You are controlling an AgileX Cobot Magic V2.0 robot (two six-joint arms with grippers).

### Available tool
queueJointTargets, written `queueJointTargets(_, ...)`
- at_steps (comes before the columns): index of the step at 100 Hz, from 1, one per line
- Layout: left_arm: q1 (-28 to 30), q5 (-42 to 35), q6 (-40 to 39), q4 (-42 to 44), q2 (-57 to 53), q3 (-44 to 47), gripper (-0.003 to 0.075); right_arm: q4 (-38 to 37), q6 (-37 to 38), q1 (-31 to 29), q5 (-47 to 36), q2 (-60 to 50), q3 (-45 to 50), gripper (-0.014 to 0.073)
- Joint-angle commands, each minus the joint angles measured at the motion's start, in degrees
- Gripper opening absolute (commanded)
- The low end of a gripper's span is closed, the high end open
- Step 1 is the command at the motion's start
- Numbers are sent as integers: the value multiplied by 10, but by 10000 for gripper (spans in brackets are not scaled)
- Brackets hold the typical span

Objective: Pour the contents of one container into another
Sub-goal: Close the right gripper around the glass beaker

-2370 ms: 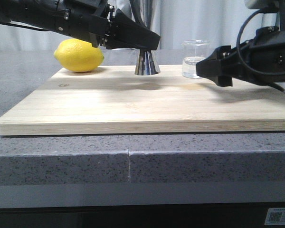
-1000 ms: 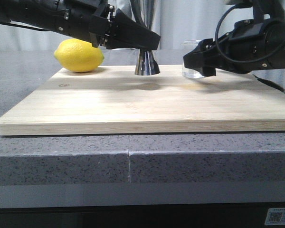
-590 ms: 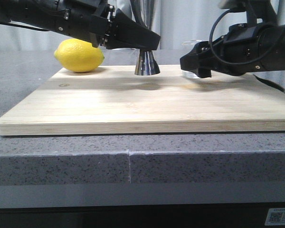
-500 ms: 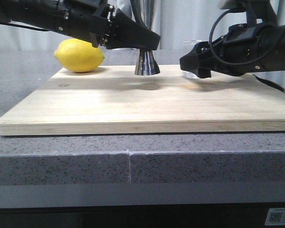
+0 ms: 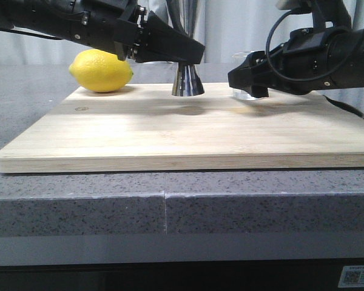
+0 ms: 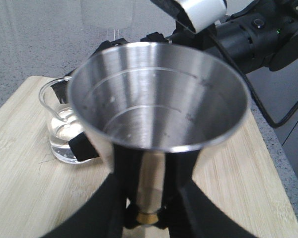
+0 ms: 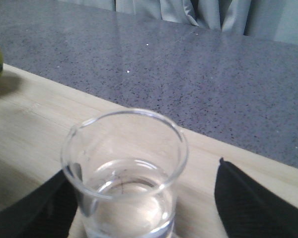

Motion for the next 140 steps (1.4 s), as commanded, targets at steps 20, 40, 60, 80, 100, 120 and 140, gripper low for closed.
queueJointTargets(20, 4, 40, 1, -42, -28, -17, -10, -5, 3, 0, -38, -22, -16, 456)
queueJointTargets(40, 4, 40, 1, -42, -28, -17, -10, -11, 3, 0, -38, -22, -16, 418)
queueJointTargets(60, 4, 40, 1, -42, -28, -17, -10, -13, 9, 1, -37, -22, -16, 418)
queueJointTargets(80, 4, 40, 1, -42, -28, -17, -10, -13, 9, 1, -37, -22, -16, 418)
queueJointTargets(100, 4, 40, 1, -42, -28, -17, -10, -14, 14, 1, -37, -22, -16, 416)
queueJointTargets(120, 4, 41, 1, -42, -28, -17, -10, -14, 14, 1, -37, -22, -16, 415)
queueJointTargets(140, 4, 44, 1, -42, -28, -17, -10, -14, 14, 1, -37, -22, -16, 415)
